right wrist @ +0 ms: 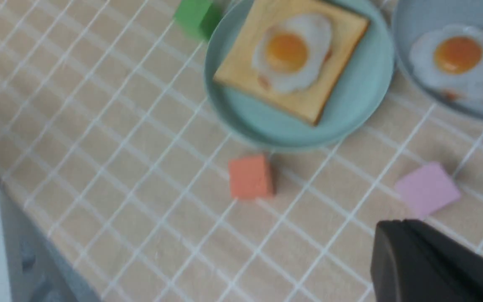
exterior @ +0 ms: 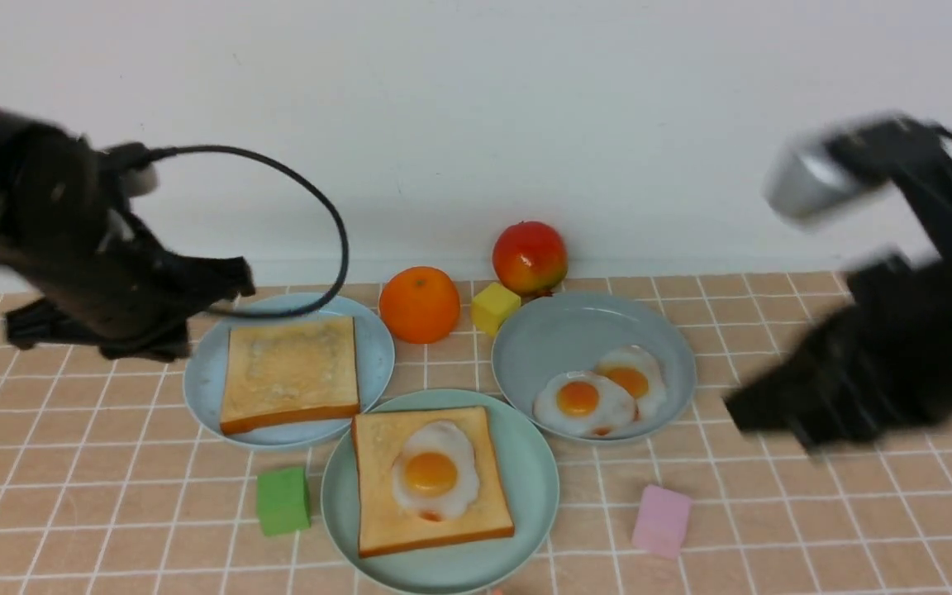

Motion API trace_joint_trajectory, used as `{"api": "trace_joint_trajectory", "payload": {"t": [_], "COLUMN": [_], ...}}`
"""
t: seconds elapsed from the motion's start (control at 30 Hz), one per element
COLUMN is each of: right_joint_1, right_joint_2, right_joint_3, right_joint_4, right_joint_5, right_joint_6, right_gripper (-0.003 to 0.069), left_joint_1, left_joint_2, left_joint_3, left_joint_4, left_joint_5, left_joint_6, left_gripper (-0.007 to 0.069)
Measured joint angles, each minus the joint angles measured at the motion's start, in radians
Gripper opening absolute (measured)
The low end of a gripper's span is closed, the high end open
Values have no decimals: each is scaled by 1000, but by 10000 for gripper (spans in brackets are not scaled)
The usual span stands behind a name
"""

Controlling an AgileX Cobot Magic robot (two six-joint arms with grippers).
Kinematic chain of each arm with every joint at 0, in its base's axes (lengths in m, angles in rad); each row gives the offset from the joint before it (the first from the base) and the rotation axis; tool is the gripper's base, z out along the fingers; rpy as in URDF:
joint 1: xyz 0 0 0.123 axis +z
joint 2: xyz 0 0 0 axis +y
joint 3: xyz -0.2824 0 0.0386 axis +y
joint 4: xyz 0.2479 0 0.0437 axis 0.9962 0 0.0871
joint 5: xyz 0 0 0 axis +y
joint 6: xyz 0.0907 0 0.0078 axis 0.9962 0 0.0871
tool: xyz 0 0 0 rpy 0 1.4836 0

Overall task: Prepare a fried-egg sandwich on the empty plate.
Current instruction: Use the left arm to grab a slice of bread, then use the left arm to place a slice of bread on the fried egg in the middle

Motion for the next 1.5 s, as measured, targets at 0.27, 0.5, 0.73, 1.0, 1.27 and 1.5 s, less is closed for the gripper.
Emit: {"api": "trace_joint_trajectory", "payload": {"t": [0.27,0.5,0.73,1.0,1.27,1.5], "right_joint_1": [0,0,0,0,0,0], "right_joint_2": [-197,-272,-272,-270,-270,-270], "right_joint_3": [110,122,126,126,126,126], "right_joint_4": [45,51,59,80,80,80], "right_joint_5": [20,26,27,54,61,60], "right_joint_6": [-90,-93,-93,-93,-93,-93], "right_gripper": [-3,1,5,13,18,25], "left_joint_1": [83,88,91,94,80,-66], "left_joint_2": [215,339,429,396,124,-96], "left_joint_3": [-212,-258,-271,-269,-236,7], "left_joint_4": [-148,-156,-236,-240,-367,-559], "left_joint_5": [89,86,59,89,109,4], "left_joint_6": [100,147,224,275,324,421], "left_gripper": [158,318,228,72,48,46]}}
